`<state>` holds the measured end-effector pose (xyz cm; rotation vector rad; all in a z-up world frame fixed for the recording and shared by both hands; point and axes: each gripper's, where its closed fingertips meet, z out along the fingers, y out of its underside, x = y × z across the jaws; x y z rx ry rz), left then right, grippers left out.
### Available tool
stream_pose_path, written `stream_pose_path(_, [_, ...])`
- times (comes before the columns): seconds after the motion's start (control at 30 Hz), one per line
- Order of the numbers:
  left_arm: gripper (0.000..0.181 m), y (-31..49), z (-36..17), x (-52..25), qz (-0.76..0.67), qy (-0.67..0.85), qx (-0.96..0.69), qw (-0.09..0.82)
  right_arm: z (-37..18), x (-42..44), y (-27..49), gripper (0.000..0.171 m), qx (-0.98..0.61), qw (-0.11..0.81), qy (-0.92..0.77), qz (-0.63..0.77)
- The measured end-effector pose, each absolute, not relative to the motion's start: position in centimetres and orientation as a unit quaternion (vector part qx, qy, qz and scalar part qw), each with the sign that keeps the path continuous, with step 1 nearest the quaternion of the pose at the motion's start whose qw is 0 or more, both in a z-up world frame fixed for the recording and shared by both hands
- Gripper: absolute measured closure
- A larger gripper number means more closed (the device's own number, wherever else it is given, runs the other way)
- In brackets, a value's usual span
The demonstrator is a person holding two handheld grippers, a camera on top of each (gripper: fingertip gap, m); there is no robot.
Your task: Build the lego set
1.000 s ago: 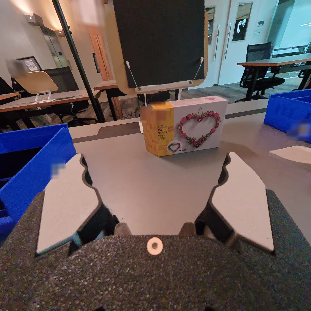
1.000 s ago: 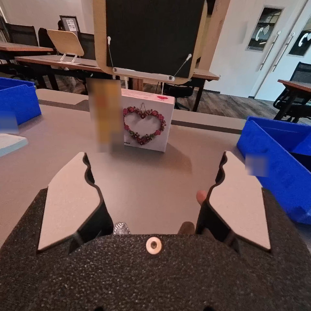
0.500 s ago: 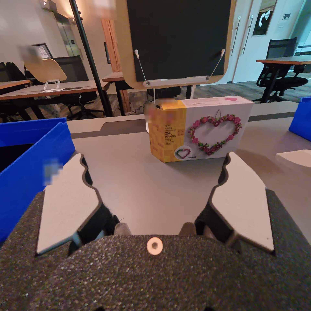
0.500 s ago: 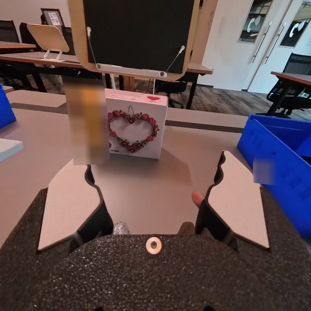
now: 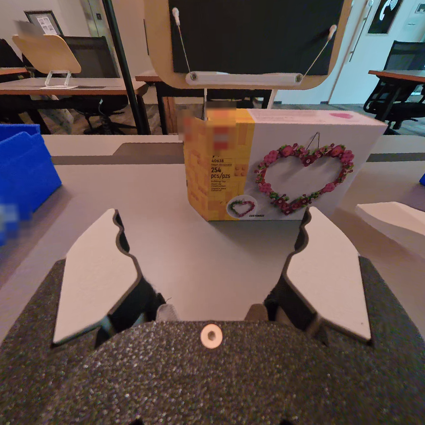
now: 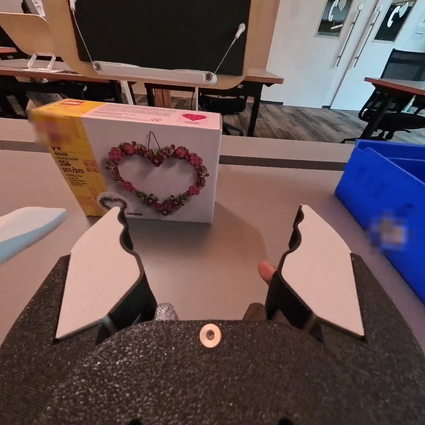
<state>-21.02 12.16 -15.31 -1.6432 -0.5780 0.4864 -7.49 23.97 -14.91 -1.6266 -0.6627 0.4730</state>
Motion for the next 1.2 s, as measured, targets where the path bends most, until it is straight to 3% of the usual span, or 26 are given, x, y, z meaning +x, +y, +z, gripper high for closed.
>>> stream_pose_path(0.43, [0.046,13.4,-17.9,-20.8,0.194,-0.267,-0.729,0.599,-18.4,-8.4,23.7,0.042,-0.726,0.591,-0.299,0.186])
stream_pose_path(1.2, [0.052,14.3,-17.6,-19.1,0.227,-0.227,-0.730,0.604,-18.6,-8.4,23.6,0.047,-0.726,0.591,-0.295,0.192])
